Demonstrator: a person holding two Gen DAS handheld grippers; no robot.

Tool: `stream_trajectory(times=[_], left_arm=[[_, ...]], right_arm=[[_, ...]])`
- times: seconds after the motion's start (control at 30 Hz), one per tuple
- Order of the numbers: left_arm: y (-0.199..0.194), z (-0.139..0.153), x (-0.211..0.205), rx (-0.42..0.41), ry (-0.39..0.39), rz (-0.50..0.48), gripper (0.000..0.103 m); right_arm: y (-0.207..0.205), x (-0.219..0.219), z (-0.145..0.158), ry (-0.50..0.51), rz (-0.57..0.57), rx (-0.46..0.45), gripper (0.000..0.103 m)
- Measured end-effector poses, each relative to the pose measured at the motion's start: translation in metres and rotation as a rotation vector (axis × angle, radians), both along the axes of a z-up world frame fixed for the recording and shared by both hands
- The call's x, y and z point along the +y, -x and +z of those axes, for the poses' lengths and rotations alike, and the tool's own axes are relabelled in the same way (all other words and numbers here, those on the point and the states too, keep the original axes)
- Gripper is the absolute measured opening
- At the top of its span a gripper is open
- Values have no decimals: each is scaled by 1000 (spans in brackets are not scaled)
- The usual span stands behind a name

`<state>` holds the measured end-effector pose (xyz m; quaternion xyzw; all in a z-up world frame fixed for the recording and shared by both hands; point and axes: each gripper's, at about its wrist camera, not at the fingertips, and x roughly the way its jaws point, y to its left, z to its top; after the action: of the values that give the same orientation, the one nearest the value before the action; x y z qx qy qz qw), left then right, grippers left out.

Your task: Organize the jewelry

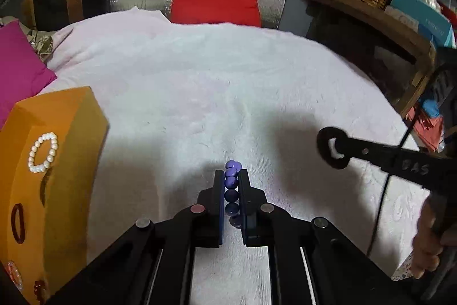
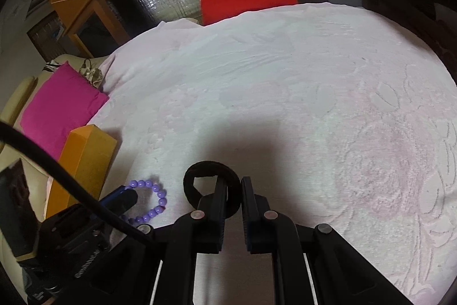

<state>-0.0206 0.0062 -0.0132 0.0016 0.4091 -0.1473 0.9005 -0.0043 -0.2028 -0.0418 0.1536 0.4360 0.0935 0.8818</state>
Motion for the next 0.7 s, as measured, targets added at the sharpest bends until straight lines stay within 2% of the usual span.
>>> stream_trajectory(times=[0.13,0.33,0.53,0.7], left_arm=[[12,22,15,-47,44,15,9],[38,58,45,-140,97,67,9],[59,81,95,-219,72,218,9],[79,81,152,-219,41,389,9]], right_arm=[[-1,12,4,-3,23,-22,11],[7,42,19,-29,81,-115,11],[18,84,36,-80,170,-223,11],[30,133,47,-126,284,-302,11]])
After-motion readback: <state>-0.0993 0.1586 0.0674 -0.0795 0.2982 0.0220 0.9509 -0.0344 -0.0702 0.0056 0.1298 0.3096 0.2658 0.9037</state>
